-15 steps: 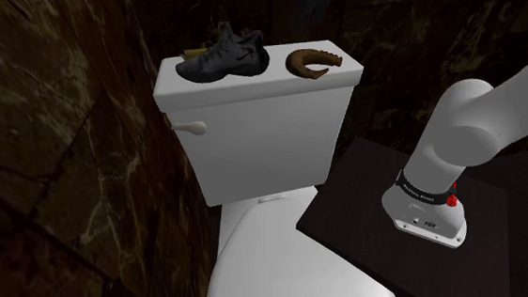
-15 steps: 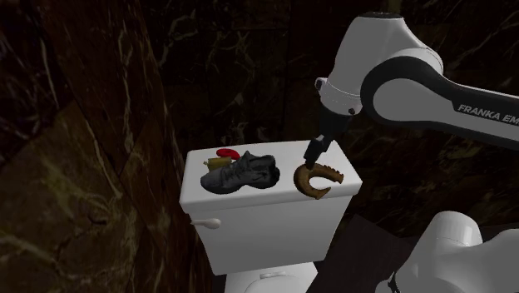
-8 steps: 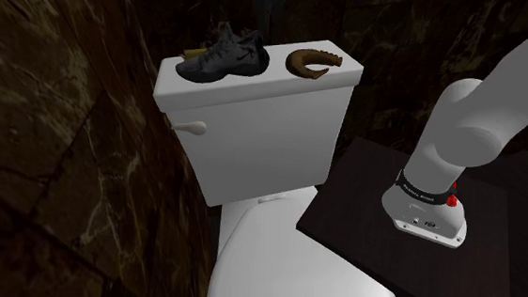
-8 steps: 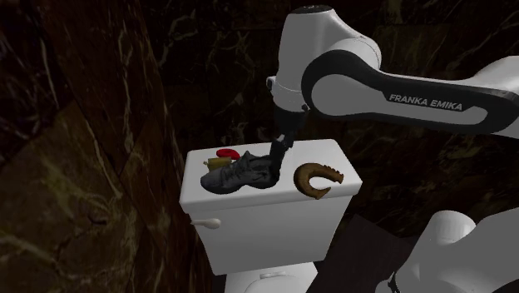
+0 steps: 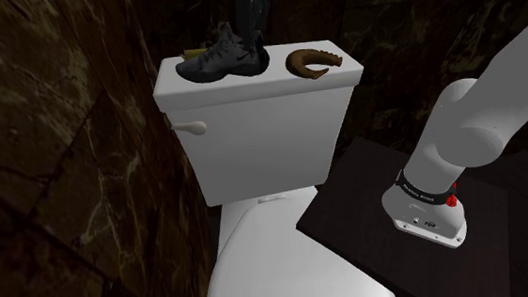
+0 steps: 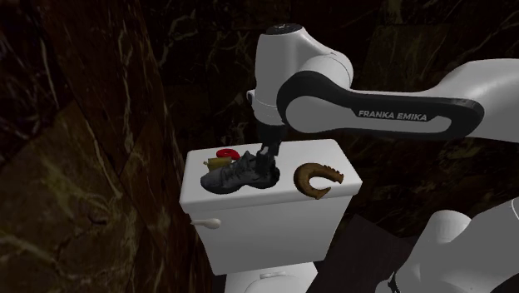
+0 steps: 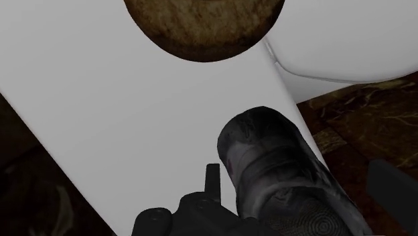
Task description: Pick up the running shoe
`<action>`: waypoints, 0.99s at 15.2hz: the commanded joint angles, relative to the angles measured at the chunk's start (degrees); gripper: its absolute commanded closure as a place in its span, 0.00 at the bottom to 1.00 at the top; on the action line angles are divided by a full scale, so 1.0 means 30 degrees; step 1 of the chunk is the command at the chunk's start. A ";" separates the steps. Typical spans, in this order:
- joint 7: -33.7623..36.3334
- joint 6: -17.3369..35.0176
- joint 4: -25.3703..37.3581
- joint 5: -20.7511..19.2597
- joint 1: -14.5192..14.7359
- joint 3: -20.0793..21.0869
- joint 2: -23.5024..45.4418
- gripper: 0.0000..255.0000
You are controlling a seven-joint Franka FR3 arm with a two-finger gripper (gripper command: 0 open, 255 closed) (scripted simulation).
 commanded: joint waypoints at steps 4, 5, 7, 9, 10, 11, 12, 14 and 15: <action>-0.0012 0.0657 -0.0673 0.0005 0.0006 0.0007 -0.0022 1.00; -0.0014 0.0652 -0.0658 0.0003 0.0004 0.0006 -0.0012 1.00; -0.0015 0.0646 -0.0635 0.0000 0.0002 0.0005 0.0007 1.00; -0.0011 0.0649 -0.0627 -0.0002 0.0003 0.0008 0.0018 1.00; -0.0012 0.0645 -0.0617 -0.0003 0.0001 0.0007 0.0024 1.00; -0.0004 0.0639 -0.0611 -0.0002 0.0004 0.0013 0.0025 1.00; -0.0006 0.0651 -0.0626 -0.0002 0.0004 0.0011 0.0022 1.00; -0.0024 0.0391 -0.0374 -0.0005 -0.0003 -0.0006 0.0013 1.00; -0.0025 0.0134 -0.0075 -0.0015 -0.0010 -0.0010 0.0055 1.00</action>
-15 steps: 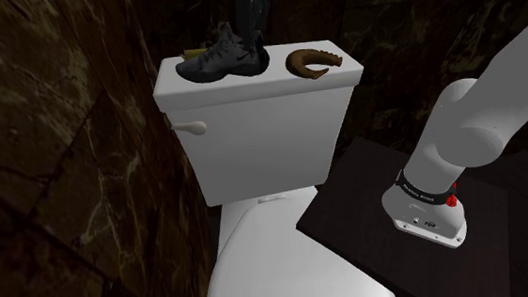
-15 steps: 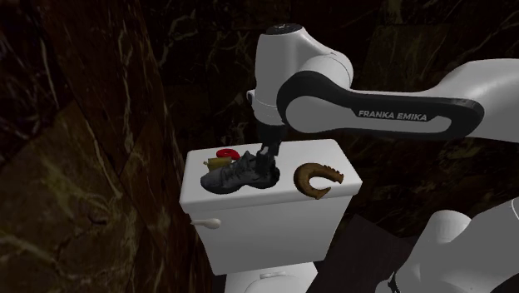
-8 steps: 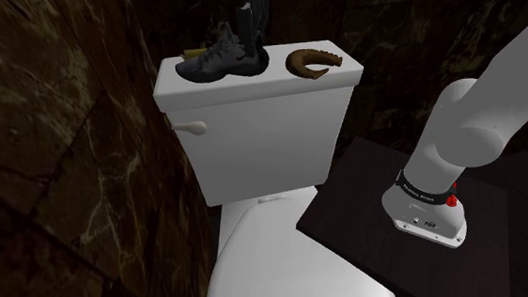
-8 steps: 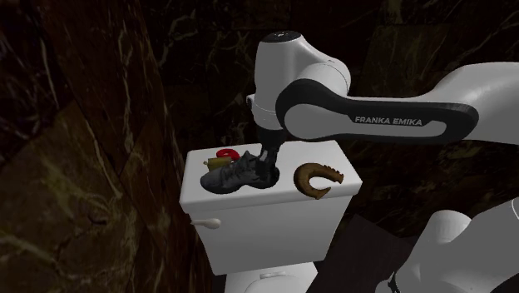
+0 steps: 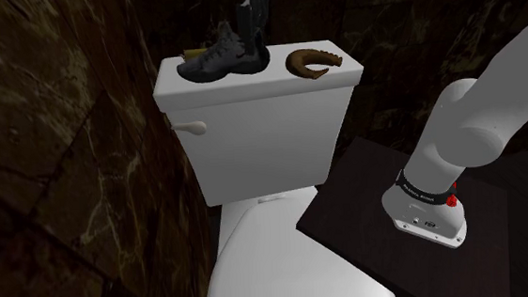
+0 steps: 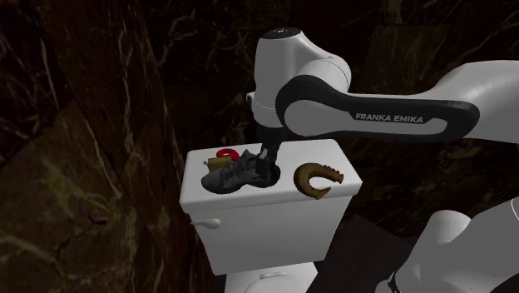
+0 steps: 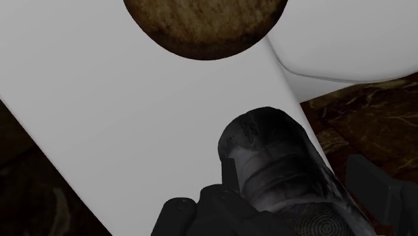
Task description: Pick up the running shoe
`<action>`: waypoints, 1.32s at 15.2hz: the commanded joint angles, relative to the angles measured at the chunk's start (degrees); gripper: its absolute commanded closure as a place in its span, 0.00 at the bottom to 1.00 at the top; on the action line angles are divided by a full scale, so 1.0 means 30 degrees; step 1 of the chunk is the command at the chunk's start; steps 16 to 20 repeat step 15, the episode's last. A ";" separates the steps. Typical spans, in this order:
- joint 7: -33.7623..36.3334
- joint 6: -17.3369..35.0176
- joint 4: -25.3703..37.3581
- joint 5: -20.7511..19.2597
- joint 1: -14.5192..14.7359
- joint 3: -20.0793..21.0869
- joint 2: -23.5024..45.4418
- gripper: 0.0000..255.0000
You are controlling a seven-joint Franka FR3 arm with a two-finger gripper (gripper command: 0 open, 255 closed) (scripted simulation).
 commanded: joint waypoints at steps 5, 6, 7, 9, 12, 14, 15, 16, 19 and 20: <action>0.0013 -0.1494 0.1780 -0.0059 -0.0031 -0.0005 0.0288 1.00; 0.0016 -0.1755 0.2111 -0.0073 -0.0038 -0.0005 0.0359 1.00; 0.0019 -0.2017 0.2447 -0.0088 -0.0044 -0.0003 0.0434 1.00; 0.0028 -0.2544 0.3136 -0.0119 -0.0056 0.0002 0.0599 1.00; 0.0046 -0.3344 0.4215 -0.0171 -0.0073 0.0017 0.0883 1.00; 0.0054 -0.3653 0.4638 -0.0193 -0.0079 0.0023 0.0998 1.00; 0.0054 -0.3654 0.4641 -0.0193 -0.0079 0.0024 0.1001 1.00; 0.0054 -0.3654 0.4641 -0.0193 -0.0079 0.0024 0.1001 1.00; 0.0054 -0.3654 0.4641 -0.0193 -0.0079 0.0024 0.1001 1.00; 0.0054 -0.3654 0.4641 -0.0193 -0.0079 0.0024 0.1001 1.00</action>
